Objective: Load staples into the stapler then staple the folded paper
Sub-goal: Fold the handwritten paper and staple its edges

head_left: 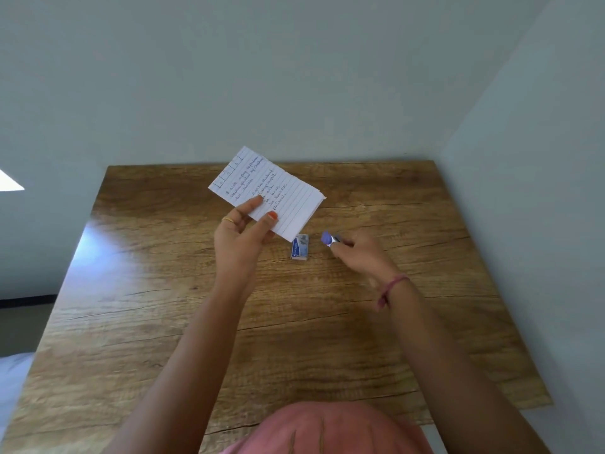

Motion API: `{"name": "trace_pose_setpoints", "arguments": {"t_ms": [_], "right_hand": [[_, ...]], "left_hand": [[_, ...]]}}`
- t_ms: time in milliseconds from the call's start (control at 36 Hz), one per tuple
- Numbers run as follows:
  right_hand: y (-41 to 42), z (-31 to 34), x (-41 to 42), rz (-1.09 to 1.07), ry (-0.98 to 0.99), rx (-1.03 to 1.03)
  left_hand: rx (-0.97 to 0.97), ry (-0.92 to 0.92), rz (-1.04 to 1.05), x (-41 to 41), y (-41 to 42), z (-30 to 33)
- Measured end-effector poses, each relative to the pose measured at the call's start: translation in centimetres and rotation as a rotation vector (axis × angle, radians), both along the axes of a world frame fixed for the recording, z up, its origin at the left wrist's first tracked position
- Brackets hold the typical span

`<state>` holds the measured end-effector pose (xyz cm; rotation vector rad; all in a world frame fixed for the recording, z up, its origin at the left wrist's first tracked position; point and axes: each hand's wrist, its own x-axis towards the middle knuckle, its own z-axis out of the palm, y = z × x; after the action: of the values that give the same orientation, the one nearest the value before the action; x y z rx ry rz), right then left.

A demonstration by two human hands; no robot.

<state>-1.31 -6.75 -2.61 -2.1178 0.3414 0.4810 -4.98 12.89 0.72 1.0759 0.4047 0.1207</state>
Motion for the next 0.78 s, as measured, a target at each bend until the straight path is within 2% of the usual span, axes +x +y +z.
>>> {"name": "trace_pose_setpoints", "arguments": {"t_ms": [56,139,194,333,417,528,639,778], "right_hand": [[-0.4,0.6,-0.5,-0.061,0.098,0.165],[-1.2,1.2,-1.4,-0.24,0.314,0.656],[-1.8,1.6,-2.3,-0.266,0.377,0.941],[-1.9,2.4,-4.4,-0.072,0.327,1.221],[-1.5,3.2,-5.3,0.089,0.244,1.214],[-0.9,4.2,-5.9,0.202,0.056,1.054],[-0.2,5.1,-5.9,0.107,-0.056,0.853],[0.4,5.6,-5.9,-0.002,-0.115,0.74]], "left_hand": [[-0.028,0.007,-0.007,0.0,-0.1,0.0],[-0.054,0.014,-0.006,-0.1,-0.4,0.2],[-0.069,0.017,0.001,-0.2,-0.5,0.4],[-0.11,-0.005,-0.01,-0.3,-0.8,1.3],[-0.108,-0.024,-0.032,-0.2,-1.0,1.8],[-0.119,-0.051,-0.059,-0.2,-1.2,2.4],[-0.084,-0.092,-0.094,-0.3,-1.1,2.9],[0.066,-0.074,-0.124,-0.4,-1.3,3.5]]}}
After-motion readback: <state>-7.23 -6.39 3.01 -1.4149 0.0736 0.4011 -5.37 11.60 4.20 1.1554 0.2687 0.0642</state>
